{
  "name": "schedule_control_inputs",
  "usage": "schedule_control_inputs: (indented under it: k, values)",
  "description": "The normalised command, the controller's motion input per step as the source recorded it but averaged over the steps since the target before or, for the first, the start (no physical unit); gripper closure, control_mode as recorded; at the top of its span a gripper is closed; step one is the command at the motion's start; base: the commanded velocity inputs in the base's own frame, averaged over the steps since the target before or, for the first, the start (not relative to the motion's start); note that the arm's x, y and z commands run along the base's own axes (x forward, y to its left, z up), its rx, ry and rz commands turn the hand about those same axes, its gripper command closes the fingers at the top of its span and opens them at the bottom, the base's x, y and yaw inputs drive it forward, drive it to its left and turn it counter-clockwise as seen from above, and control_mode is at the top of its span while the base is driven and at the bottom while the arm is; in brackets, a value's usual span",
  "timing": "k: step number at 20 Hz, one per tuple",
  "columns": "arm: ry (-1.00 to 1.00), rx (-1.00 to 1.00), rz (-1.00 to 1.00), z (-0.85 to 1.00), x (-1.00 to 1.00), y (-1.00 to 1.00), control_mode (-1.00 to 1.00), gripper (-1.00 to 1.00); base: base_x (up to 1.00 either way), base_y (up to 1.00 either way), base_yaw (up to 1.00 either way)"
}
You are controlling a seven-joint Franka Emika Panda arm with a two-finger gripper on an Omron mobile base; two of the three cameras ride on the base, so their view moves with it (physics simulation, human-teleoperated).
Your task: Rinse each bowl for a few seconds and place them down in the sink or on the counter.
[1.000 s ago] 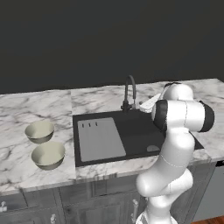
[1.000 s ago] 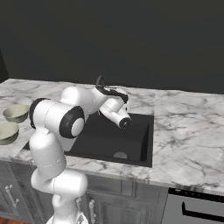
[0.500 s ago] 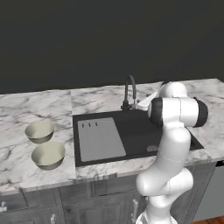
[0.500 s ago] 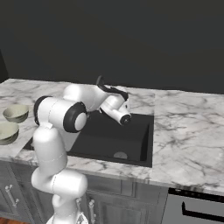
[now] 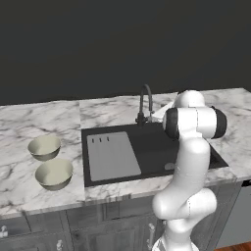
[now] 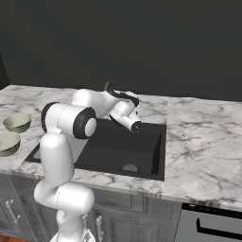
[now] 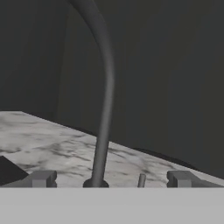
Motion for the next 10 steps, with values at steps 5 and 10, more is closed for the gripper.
schedule_control_inputs:
  k: [5, 10]
  values:
    - [0.0, 0.0, 0.01, -0.06, 0.22, 0.07, -1.0, -1.0, 0.0, 0.0, 0.0]
    - [0.01, 0.0, 0.0, -0.08, 0.17, 0.04, -1.0, -1.0, 0.0, 0.0, 0.0]
